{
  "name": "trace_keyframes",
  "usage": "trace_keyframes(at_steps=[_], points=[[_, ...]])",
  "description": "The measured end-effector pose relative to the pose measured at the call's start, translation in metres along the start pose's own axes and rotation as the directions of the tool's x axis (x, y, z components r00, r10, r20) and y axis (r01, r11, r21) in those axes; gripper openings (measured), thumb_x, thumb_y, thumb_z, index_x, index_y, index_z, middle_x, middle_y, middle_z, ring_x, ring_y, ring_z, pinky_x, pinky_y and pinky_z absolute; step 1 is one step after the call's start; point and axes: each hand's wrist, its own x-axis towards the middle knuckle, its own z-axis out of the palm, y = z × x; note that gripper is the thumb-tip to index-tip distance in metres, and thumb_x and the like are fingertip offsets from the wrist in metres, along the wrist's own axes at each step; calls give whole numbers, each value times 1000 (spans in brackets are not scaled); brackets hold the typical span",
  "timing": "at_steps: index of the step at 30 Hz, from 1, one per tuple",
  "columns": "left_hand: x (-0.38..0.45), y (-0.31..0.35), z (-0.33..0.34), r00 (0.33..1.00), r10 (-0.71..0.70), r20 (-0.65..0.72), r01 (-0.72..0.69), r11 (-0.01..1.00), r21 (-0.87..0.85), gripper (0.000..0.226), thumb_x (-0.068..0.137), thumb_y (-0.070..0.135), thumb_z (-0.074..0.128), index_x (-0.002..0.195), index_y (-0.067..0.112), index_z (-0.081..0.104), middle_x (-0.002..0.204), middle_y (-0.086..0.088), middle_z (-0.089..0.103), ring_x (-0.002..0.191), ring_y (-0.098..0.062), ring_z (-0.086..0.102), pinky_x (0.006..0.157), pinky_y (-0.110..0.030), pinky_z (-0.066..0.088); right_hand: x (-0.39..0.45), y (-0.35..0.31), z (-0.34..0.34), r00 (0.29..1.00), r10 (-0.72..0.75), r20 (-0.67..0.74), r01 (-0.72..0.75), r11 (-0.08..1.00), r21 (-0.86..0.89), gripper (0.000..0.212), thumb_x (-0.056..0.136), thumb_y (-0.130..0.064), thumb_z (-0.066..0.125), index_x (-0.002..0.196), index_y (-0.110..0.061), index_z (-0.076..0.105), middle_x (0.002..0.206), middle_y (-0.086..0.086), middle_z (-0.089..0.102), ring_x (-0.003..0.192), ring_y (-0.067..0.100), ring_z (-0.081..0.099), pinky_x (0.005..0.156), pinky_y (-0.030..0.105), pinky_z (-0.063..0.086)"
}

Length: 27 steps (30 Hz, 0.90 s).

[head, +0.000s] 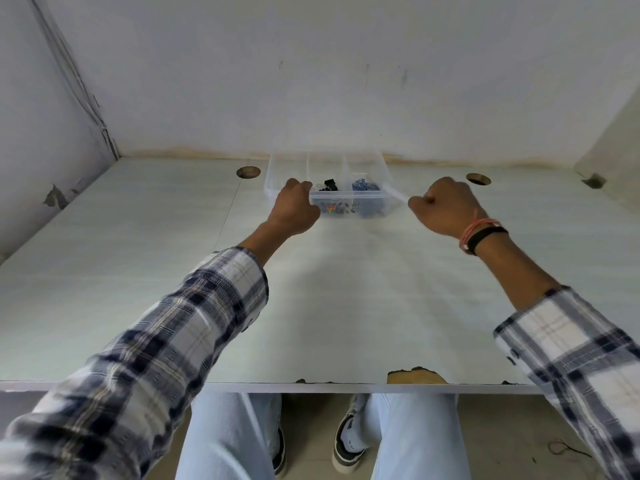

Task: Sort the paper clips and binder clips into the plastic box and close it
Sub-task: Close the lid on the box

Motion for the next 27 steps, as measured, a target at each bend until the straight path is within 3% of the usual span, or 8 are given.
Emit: trace_keyframes(at_steps=[2,5,8,12,18,22,24,27], points=[[-1,-6,1,1000,12,6,-12,1000,-12,49,95,11,62,142,1,52,143,-20,46,131,-34,50,107,-34,42,1,-9,-20,998,-44,-51,48,996,78,43,90,-25,56,52,-10,42,47,4,34,43,21,32,54,27,32],[-7,-13,4,999,43,-25,-43,999,1,43,95,11,62,138,5,59,136,-19,52,124,-35,55,103,-34,44,-1,-27,-52,997,22,-76,11,916,401,36,86,-25,63,64,3,60,58,10,42,53,20,37,56,27,33],[-19,-18,7,995,53,-81,-51,998,27,36,95,8,60,131,6,64,129,-20,57,115,-36,59,97,-35,47,-7,-50,-92,993,112,-23,-73,775,628,26,83,-23,63,63,-8,56,54,6,44,45,20,38,43,18,30],[-48,-21,6,989,76,-125,-72,997,41,29,97,8,59,125,7,67,122,-18,59,105,-35,62,89,-34,49,-7,-61,-128,985,-93,148,-116,282,952,24,83,-13,49,64,-21,36,61,-2,30,51,14,28,48,26,30],[-99,-20,4,979,61,-193,-73,996,-54,24,98,14,62,120,5,68,118,-13,63,101,-30,64,79,-25,43,-5,-67,-96,979,-180,95,-144,-281,949,27,86,-10,43,61,-18,39,59,-6,31,54,10,27,52,21,28],[-118,-25,3,988,-51,-143,15,970,-244,25,93,15,65,117,10,68,108,-9,70,85,-27,67,69,-31,51,1,-55,-52,986,-155,56,-125,-477,870,27,91,-11,43,64,-16,42,55,-5,39,53,11,33,54,23,36],[-127,-24,-6,988,-143,-48,90,816,-570,32,86,2,57,115,7,68,110,-13,73,87,-29,72,80,-43,63,1,-49,-34,992,-114,50,-105,-549,829,20,88,-9,49,69,-15,46,58,-4,44,56,12,41,57,25,43],[-139,-15,-25,974,-181,137,179,238,-955,49,81,-15,34,118,-5,64,122,-21,69,108,-38,70,96,-45,59,-6,-44,-12,996,-77,50,-88,-618,781,11,82,-7,56,73,-12,53,62,-2,50,59,12,49,60,25,49]])
